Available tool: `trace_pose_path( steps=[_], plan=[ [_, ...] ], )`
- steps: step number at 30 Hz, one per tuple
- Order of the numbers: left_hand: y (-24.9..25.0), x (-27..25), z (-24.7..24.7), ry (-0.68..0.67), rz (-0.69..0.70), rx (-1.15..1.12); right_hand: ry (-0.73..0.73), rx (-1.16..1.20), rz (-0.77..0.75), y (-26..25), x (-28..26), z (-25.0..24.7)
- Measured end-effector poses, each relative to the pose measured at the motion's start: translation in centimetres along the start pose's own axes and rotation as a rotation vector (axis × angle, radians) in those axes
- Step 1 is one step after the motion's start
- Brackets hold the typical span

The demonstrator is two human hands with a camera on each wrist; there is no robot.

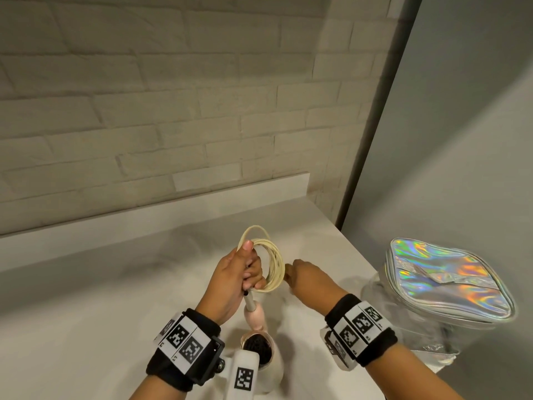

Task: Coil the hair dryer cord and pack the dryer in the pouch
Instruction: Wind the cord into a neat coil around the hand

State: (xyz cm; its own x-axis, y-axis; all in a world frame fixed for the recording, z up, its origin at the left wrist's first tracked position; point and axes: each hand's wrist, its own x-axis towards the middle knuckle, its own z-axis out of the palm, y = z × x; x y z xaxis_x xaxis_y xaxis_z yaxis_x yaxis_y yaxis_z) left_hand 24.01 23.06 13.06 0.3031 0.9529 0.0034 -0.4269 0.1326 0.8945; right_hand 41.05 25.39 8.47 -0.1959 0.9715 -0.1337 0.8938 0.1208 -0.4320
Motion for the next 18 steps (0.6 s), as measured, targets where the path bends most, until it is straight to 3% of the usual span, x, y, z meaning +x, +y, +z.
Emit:
trace_pose_path(
  steps=[3,5,10,18],
  plan=[
    [0.2,-0.1,0.1,0.004,0.009,0.062,0.072,0.780,0.078,-1.4,0.3,-1.1],
    [0.1,-0.1,0.2,0.012,0.020,0.096,0.158,1.073,0.061,-2.1,0.2,-1.9],
    [0.2,-0.3,0.7,0.063,0.053,0.214,0.105,1.331,-0.056,-2.3,0.0,-2.4],
    [-0.8,-0.6,1.2,0.213,0.230,0.486,0.007,1.510,-0.037,-2.1,0.0,-2.7]
  ],
)
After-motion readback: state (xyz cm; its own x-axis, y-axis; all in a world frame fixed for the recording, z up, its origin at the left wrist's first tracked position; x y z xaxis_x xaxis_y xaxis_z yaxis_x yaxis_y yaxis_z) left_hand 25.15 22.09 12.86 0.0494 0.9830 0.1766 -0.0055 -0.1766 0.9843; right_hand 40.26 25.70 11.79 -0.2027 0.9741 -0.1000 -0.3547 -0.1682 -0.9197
